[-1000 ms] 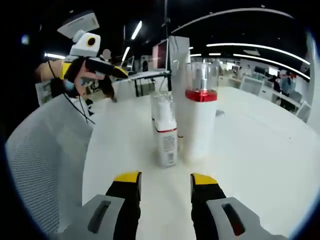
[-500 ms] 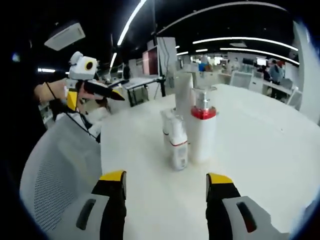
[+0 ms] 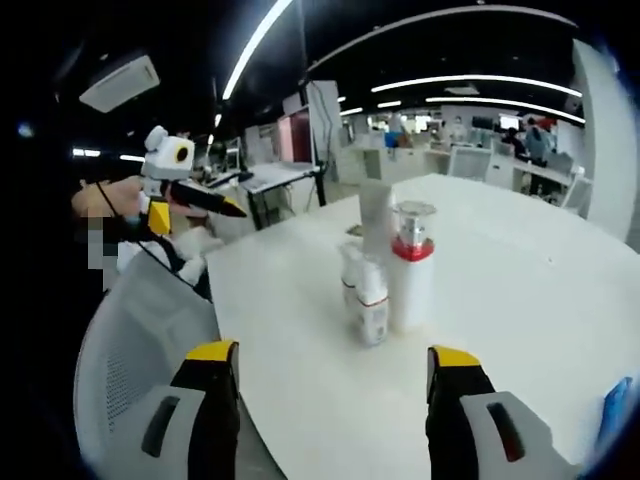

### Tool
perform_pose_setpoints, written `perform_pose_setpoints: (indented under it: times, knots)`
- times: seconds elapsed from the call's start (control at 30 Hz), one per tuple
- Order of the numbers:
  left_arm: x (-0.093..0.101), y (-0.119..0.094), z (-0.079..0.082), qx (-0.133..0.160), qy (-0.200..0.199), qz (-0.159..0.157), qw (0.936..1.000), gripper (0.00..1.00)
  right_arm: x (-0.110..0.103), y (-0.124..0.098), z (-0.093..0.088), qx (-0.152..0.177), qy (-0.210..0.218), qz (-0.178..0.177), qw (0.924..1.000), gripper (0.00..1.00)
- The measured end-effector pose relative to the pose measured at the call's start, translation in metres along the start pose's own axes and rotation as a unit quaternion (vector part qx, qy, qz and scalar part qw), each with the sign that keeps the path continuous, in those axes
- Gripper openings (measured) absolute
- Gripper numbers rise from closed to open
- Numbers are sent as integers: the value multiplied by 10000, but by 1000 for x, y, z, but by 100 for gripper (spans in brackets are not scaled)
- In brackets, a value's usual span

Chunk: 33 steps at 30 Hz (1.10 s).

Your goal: Arrange the skincare products in the storage area until every visible bottle or jar stands upright without overlapping.

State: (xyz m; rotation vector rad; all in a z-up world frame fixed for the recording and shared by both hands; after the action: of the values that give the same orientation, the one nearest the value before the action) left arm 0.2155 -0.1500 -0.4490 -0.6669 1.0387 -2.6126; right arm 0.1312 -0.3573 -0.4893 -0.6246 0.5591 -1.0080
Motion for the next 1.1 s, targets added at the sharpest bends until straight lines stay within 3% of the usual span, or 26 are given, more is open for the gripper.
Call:
perform_pose_setpoints:
  times: [0.1,0.37,0.53,0.77,1.1]
  knots:
    - [-3,-3,-4,-39,5,6,10000,99,-12,-5,0,29,46,128,9999,80]
    - [3,-5,-9,-118,58,-79,9999,99,-14,-17,-4,140,446,-48,9989,88]
    - [4,-3,-8,-110,54,-200,9997,99,-12,-28,1,429,696,-19,9966,97]
    - [5,2,-3,-70,-40,-319,9995,99,-11,-34,2,552,800,-3,9953,99]
    - [2,2,-2,-144,43,-313,9994,99,-11,-29,-2,449,882,-26,9951,99]
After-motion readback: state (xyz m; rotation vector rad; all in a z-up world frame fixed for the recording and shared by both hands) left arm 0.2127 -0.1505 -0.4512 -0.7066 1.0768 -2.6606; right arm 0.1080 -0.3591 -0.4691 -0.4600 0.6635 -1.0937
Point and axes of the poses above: the point that each gripper's makers call its tool centre point, and the gripper's own axes: y roughly forward along the fingers, x roughly to its right, z roughly out of its top, the point moved 1 cm from there along -y, roughly backward along the fingers, and after that the axes turned 15 degrees about -x, right-handed, at the moved point
